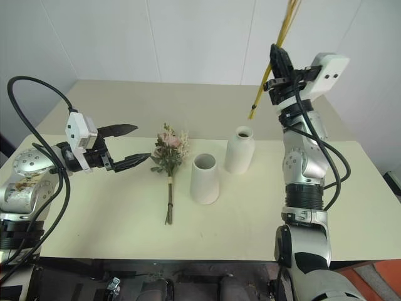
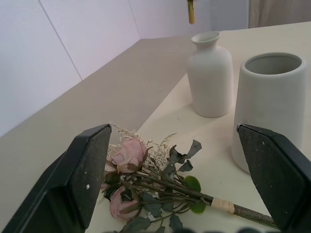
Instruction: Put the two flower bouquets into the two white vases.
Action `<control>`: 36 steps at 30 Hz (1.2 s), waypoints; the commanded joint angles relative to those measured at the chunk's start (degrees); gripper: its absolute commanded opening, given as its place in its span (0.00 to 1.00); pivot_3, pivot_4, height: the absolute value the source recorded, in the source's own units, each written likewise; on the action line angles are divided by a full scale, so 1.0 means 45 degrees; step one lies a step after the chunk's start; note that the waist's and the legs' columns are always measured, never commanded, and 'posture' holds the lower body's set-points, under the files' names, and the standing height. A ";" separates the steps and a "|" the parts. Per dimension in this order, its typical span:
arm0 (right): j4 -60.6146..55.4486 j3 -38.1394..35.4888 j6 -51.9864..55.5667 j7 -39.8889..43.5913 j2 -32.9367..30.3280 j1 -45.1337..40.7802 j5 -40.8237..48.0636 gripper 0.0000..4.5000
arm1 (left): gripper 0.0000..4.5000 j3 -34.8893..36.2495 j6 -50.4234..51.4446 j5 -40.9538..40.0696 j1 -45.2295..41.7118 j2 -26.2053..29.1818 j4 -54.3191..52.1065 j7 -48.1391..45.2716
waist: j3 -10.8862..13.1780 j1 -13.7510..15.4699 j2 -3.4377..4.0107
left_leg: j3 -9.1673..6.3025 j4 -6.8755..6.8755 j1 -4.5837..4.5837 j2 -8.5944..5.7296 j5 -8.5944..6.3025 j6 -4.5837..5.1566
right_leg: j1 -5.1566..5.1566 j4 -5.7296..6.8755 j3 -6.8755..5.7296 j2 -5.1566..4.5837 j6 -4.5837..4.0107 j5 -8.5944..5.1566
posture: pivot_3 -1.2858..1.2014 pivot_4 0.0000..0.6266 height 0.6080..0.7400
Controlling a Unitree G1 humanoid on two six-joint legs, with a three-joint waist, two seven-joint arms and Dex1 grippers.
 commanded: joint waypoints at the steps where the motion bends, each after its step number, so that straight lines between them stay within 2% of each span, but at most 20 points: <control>1: -0.1105 0.0120 0.0343 0.0162 -0.0014 0.0078 0.0132 0.00 | 1.00 0.0247 -0.0116 0.0005 0.0073 0.0197 -0.0397 0.0067 | 0.0000 0.0007 0.0000 | 0.0000 -0.0003 -0.0001 0.0000 0.0000 0.0000 | -0.0006 0.0007 0.0000 0.0002 -0.0006 -0.0004 | 0.52 0.24 1.00; 19: -0.2228 0.0595 0.0920 -0.0533 0.0371 0.1817 -0.0534 0.00 | 1.00 0.0276 -0.0084 -0.0133 0.0399 0.0158 -0.0345 -0.0003 | 0.0000 0.0007 0.0000 | 0.0000 -0.0007 -0.0003 0.0000 0.0001 0.0001 | -0.0017 0.0022 0.0000 0.0002 -0.0012 -0.0011 | 0.52 0.24 1.00; 22: -0.2388 0.0485 0.1228 -0.0371 0.0442 0.2129 -0.0228 0.17 | 1.00 0.0325 0.0034 -0.0237 0.0461 0.0165 -0.0417 -0.0031 | 0.0000 0.0005 0.0000 | 0.0000 -0.0007 -0.0002 0.0000 0.0000 0.0001 | -0.0017 0.0021 0.0001 0.0003 -0.0013 -0.0011 | 0.52 0.24 1.00; 33: -0.4159 0.0691 0.2398 -0.0882 0.0230 0.3994 -0.0737 0.99 | 1.00 0.0226 -0.0051 0.0267 0.0568 -0.0044 -0.0272 0.0664 | 0.0000 0.0017 -0.0001 | 0.0000 -0.0007 -0.0004 0.0000 0.0000 0.0001 | -0.0018 0.0020 0.0001 0.0002 -0.0011 -0.0012 | 0.52 0.24 1.00; 36: -0.5303 0.0557 0.3116 -0.0525 -0.0442 0.5241 -0.0545 0.99 | 1.00 0.0022 0.0195 0.0961 0.0455 -0.0526 -0.0568 0.2175 | 0.0000 0.0108 -0.0001 | 0.0000 -0.0007 -0.0005 -0.0002 0.0000 0.0001 | -0.0016 0.0019 0.0000 0.0000 -0.0008 -0.0015 | 0.52 0.24 1.00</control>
